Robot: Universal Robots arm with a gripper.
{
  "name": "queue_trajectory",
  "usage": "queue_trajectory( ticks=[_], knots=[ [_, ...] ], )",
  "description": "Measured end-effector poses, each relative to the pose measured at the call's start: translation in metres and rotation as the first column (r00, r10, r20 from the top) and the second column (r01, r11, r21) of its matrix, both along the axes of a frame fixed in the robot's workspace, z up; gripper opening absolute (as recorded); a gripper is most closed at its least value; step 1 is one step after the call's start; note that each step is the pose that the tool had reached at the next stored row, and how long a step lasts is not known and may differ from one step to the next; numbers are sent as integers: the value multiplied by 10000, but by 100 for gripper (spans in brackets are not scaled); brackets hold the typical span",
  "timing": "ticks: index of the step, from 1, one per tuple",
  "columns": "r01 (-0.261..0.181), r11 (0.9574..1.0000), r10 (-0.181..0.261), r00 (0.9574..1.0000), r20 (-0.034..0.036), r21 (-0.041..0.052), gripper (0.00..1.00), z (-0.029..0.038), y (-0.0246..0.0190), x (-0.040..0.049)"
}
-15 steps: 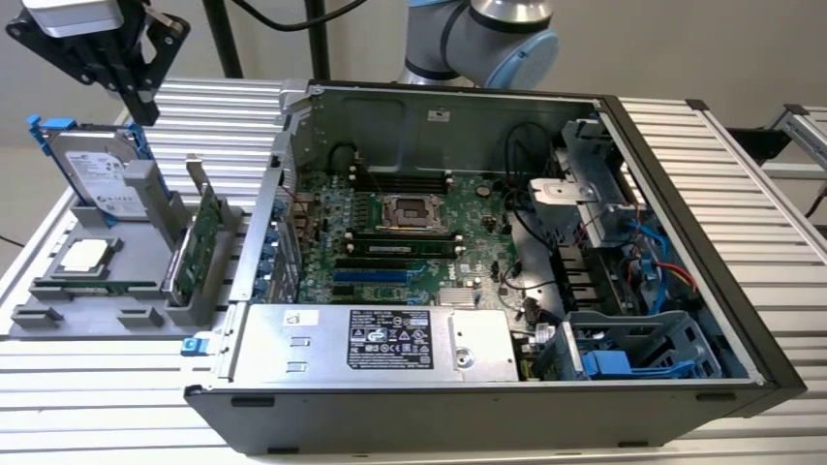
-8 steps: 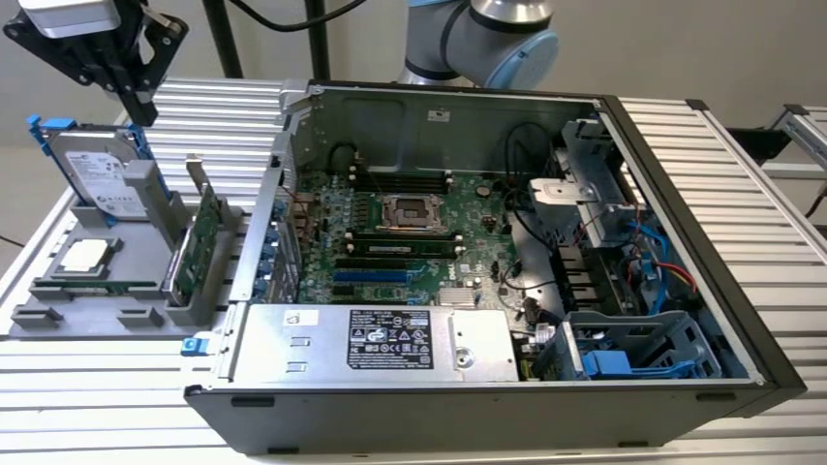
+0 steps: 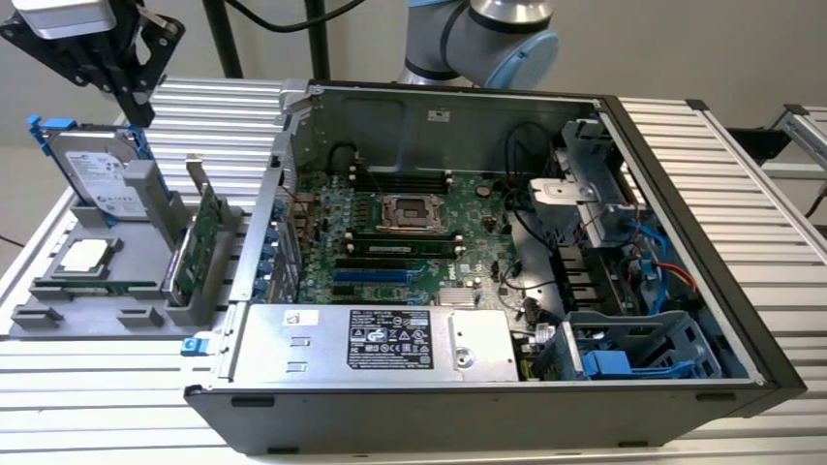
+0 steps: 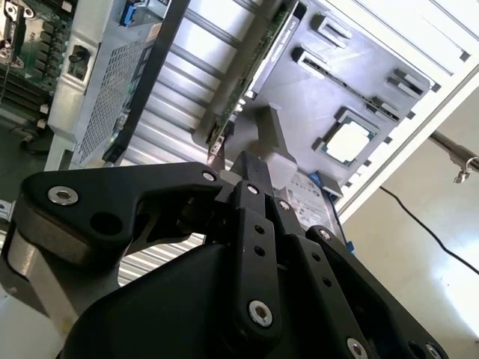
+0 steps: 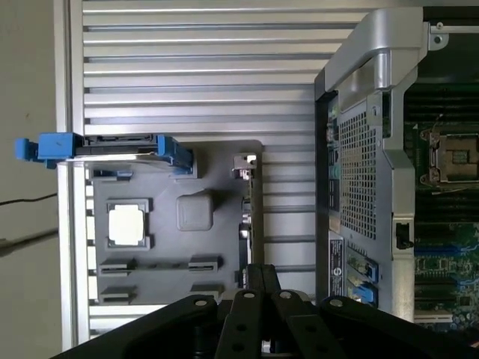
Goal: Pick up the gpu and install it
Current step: 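Reach for the gpu, then pick up the gpu and move the gpu toward the slot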
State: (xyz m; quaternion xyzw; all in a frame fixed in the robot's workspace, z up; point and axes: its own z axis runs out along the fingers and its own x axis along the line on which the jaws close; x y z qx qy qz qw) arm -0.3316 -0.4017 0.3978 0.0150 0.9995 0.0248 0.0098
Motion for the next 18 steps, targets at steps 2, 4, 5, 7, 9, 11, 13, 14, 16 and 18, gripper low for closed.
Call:
queue_trajectory(
  ticks=[2, 4, 5, 7, 9, 11, 13, 14, 16, 18],
  knots=[
    [0, 10000, 0, 10000, 0, 1, 0, 0, -4, -5],
    [1, 10000, -1, 10000, 0, 1, 0, 0, -7, -10],
    [1, 10000, -1, 10000, 1, 1, 0, 0, -9, -12],
    [2, 10000, -2, 10000, 1, 1, 0, 0, -13, -18],
    [0, 10000, 0, 10000, 1, 1, 0, 0, -19, -23],
    [1, 10000, -1, 10000, 0, 1, 0, 0, -24, -29],
    [1, 10000, -1, 10000, 0, 1, 0, 0, -29, -35],
    [1, 10000, -1, 10000, 0, 1, 0, 0, -31, -38],
    [1, 10000, -1, 10000, 1, 1, 0, 0, -37, -45],
    [1, 10000, -1, 10000, 0, 0, 0, 0, -42, -51]
  ],
)
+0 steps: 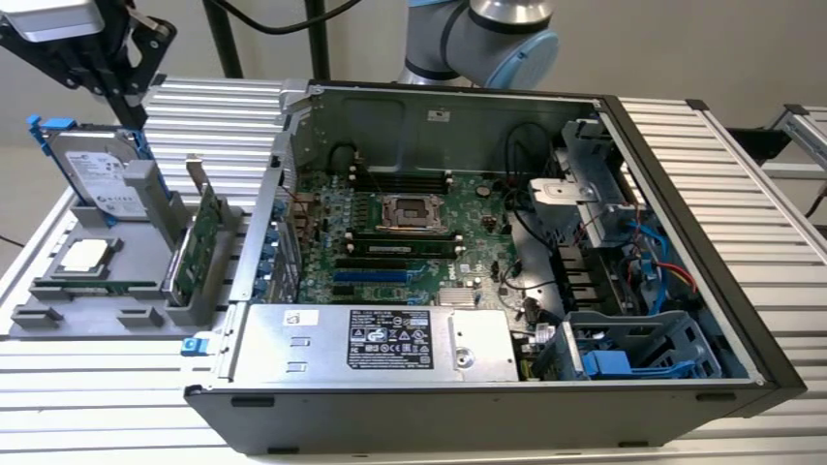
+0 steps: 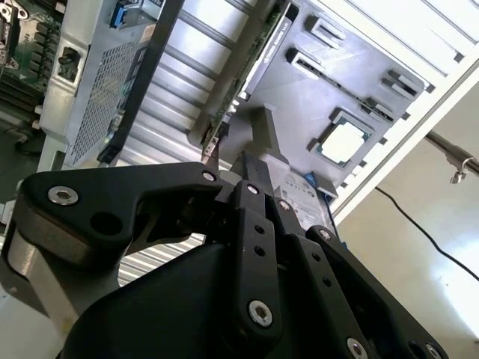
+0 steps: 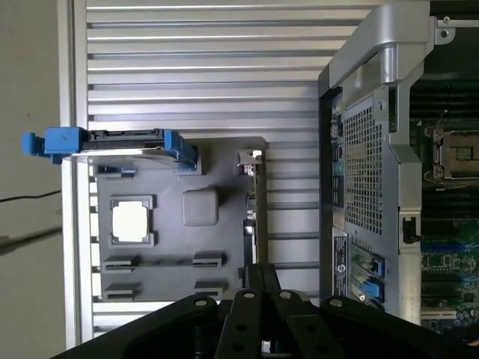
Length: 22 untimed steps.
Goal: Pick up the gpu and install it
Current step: 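Pick up the gpu and move the gpu toward the slot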
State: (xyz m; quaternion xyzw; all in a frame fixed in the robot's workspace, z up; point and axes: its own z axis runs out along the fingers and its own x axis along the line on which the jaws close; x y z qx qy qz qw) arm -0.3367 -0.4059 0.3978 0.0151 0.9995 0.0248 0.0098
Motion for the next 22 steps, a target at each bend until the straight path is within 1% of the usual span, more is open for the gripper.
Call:
queue_trajectory(
  ticks=[22],
  knots=[
    [0, 10000, 0, 10000, 0, 0, 0, 0, -67, -69]
  ],
)
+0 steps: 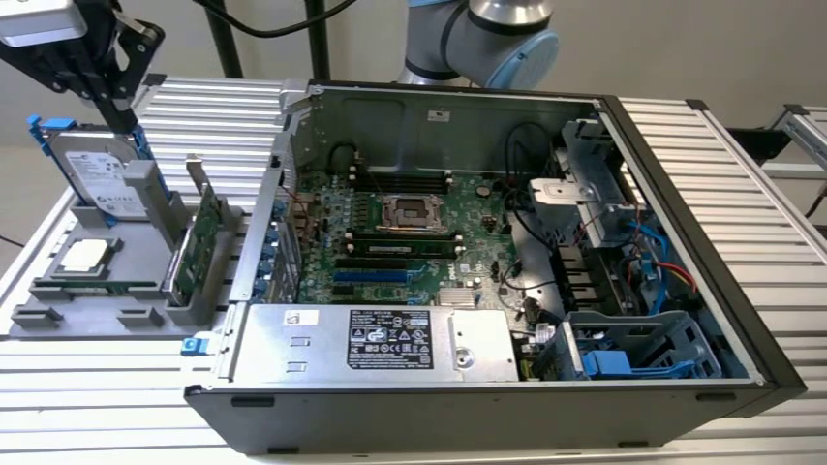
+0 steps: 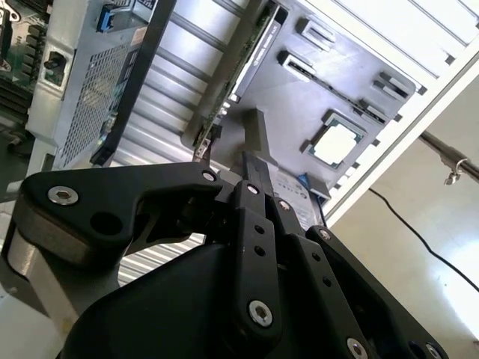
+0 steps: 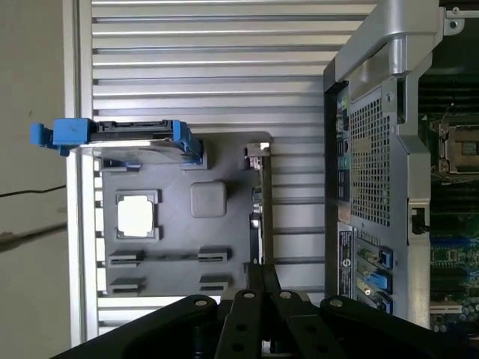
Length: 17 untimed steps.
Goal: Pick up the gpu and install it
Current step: 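Pick up the gpu and move the gpu toward the slot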
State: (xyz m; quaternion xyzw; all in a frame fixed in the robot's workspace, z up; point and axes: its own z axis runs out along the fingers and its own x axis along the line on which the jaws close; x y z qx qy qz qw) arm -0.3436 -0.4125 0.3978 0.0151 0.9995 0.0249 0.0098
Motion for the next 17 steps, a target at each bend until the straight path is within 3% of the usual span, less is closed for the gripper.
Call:
queue_trajectory(
  ticks=[17],
  knots=[
    [0, 10000, 0, 10000, 0, 0, 0, 0, -34, -47]
  ],
)
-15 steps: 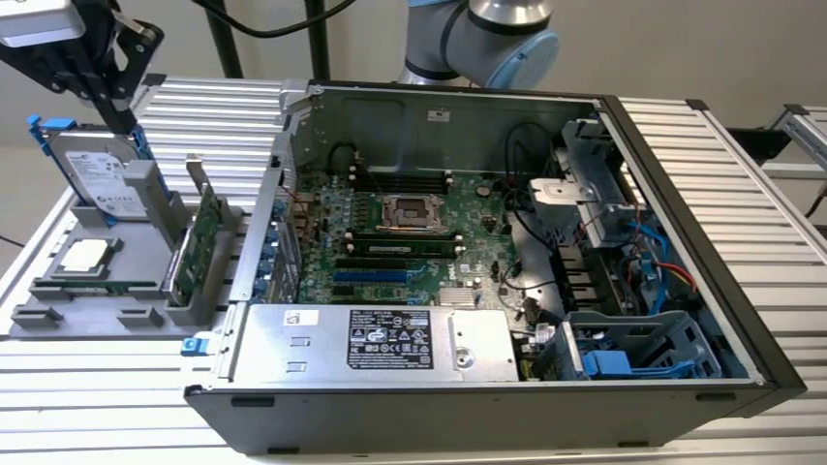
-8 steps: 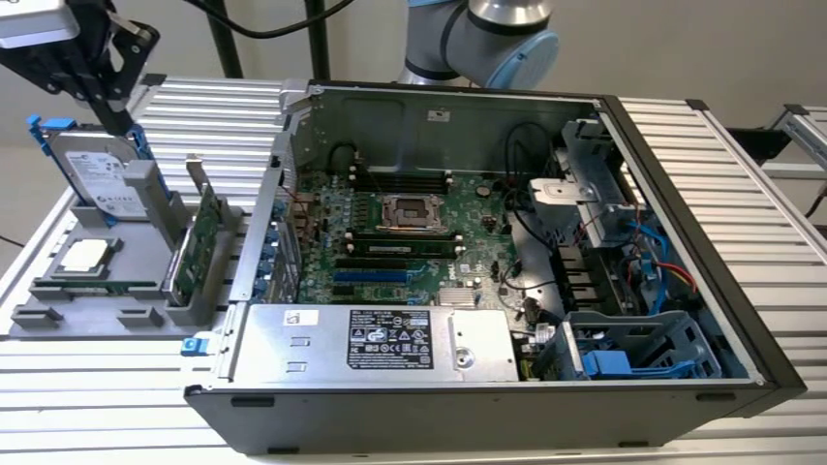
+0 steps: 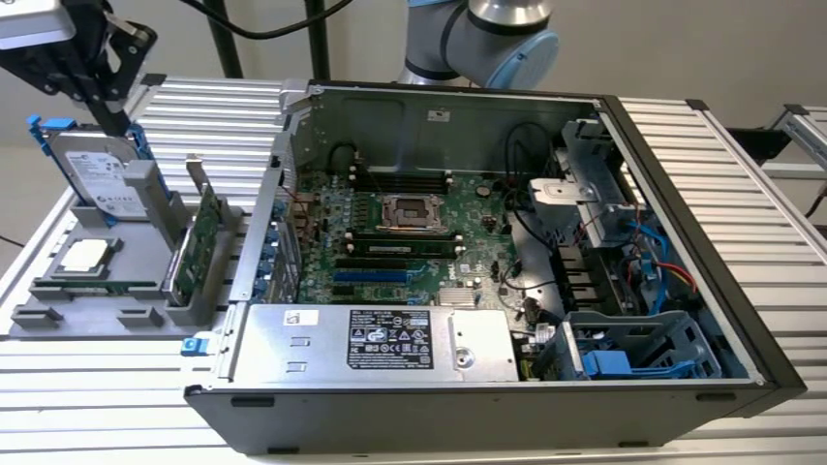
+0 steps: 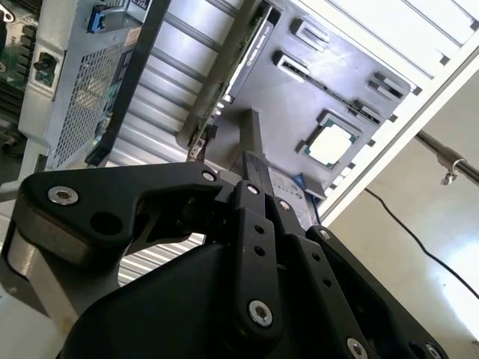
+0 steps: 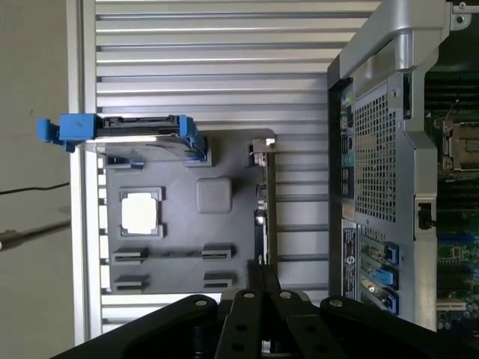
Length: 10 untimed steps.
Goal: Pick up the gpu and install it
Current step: 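Pick up the gpu and move the gpu toward the slot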
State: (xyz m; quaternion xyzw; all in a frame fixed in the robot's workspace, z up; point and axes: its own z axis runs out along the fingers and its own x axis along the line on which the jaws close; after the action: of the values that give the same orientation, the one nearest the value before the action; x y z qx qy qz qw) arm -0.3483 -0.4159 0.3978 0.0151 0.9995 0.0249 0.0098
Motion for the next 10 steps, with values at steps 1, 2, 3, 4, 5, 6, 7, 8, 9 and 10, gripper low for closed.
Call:
queue_trajectory(
  ticks=[1, 2, 3, 4, 5, 6, 7, 8, 9, 10],
  knots=[
    [0, 10000, 0, 10000, 0, 0, 0, 0, -2, -1],
    [-1, 10000, 1, 10000, 0, 0, 0, 0, -5, -2],
    [-1, 10000, 1, 10000, 0, 0, 0, 0, -8, -3],
    [-1, 10000, 1, 10000, 0, 0, 0, 0, -11, -4],
    [-1, 10000, 1, 10000, 0, 0, 0, 0, -14, -4],
    [0, 10000, 0, 10000, 1, 0, 0, 0, -16, -6],
    [0, 10000, 0, 10000, 1, 0, 0, 0, -20, -6],
    [0, 10000, 0, 10000, 1, 0, 0, 0, -22, -7],
    [-1, 10000, 1, 10000, 0, 0, 0, 0, -26, -8],
    [0, 10000, 0, 10000, 0, 0, 0, 0, -29, -9]
  ],
)
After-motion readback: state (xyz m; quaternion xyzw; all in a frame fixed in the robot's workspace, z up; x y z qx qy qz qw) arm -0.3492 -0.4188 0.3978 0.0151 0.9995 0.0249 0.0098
